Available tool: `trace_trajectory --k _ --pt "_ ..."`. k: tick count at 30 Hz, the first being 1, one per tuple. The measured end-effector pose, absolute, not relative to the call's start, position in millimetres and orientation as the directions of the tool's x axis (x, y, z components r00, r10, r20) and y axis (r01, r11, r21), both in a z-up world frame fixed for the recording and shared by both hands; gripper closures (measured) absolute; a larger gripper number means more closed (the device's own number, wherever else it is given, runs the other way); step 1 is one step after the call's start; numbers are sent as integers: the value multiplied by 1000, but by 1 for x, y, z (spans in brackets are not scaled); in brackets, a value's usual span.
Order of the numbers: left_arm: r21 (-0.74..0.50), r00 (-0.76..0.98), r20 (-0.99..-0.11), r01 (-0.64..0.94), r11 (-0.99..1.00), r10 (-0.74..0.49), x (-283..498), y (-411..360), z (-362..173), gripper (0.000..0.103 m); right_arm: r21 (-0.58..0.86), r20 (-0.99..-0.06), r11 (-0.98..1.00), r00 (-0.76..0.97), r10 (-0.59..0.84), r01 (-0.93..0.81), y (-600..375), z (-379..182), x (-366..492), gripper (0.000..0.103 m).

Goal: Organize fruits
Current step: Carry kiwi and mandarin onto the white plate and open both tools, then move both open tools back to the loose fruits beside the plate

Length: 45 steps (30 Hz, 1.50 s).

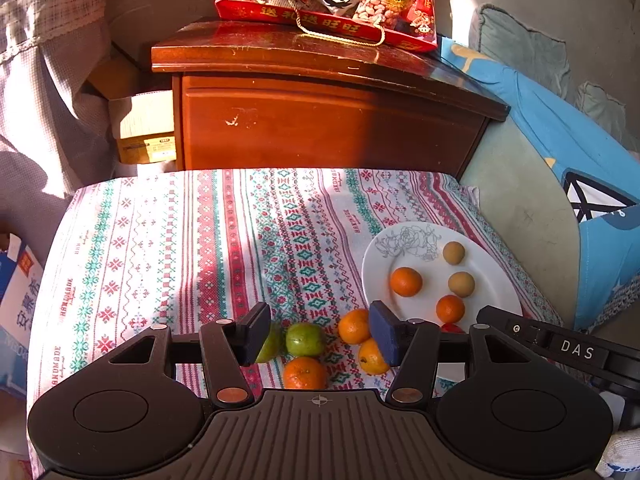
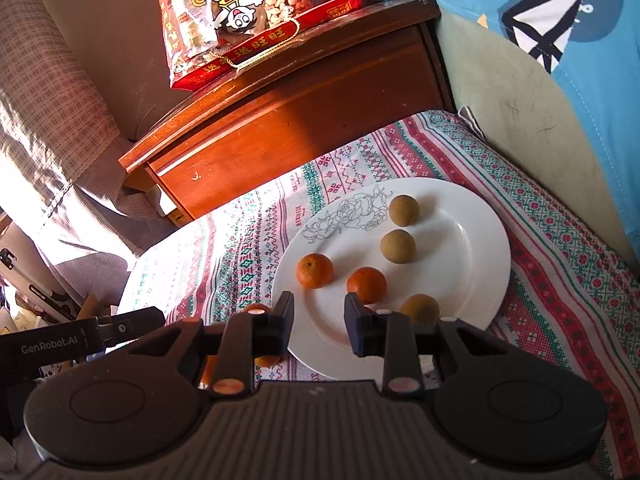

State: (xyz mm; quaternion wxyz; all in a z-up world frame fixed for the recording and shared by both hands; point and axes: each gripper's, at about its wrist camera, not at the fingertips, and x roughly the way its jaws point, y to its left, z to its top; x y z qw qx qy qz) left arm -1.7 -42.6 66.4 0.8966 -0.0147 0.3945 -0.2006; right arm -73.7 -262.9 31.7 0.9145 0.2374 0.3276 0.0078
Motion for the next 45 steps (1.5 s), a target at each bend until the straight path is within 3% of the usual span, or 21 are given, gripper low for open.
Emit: trace_trajectory --k 18,45 --pt "-133 575 -752 345 929 -322 -27 -18 35 49 410 -612 911 727 312 -46 -213 12 -72 74" --pt "-134 537 -768 397 908 -348 -39 -11 15 49 340 -646 940 731 221 17 -194 -15 -41 73"
